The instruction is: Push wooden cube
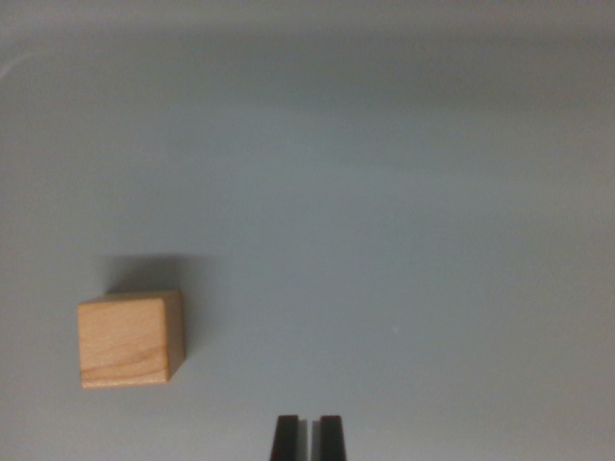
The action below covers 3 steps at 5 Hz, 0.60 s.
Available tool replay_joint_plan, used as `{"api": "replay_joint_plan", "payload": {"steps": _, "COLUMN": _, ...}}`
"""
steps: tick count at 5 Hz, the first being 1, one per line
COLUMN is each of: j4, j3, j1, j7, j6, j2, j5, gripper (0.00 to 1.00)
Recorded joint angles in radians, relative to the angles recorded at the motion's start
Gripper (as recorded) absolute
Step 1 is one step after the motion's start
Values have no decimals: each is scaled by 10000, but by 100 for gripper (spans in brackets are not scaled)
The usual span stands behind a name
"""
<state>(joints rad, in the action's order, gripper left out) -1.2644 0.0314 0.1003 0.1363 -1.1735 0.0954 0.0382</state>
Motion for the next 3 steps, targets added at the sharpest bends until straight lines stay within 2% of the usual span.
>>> {"api": "replay_joint_plan", "payload": {"steps": 1, "j4": 396, "j3": 88, "j1": 91, "j7": 116, "j6": 464, "j2": 129, "j5": 1, "gripper": 0}}
{"api": "replay_joint_plan", "payload": {"steps": 2, "j4": 396, "j3": 88, "j1": 91, "j7": 116, "j6": 464, "j2": 129, "j5": 1, "gripper": 0}}
{"api": "replay_joint_plan", "payload": {"steps": 3, "j4": 781, "j3": 173, "j1": 180, "j7": 229, "j6": 915, "j2": 255, "j5": 1, "gripper": 0}}
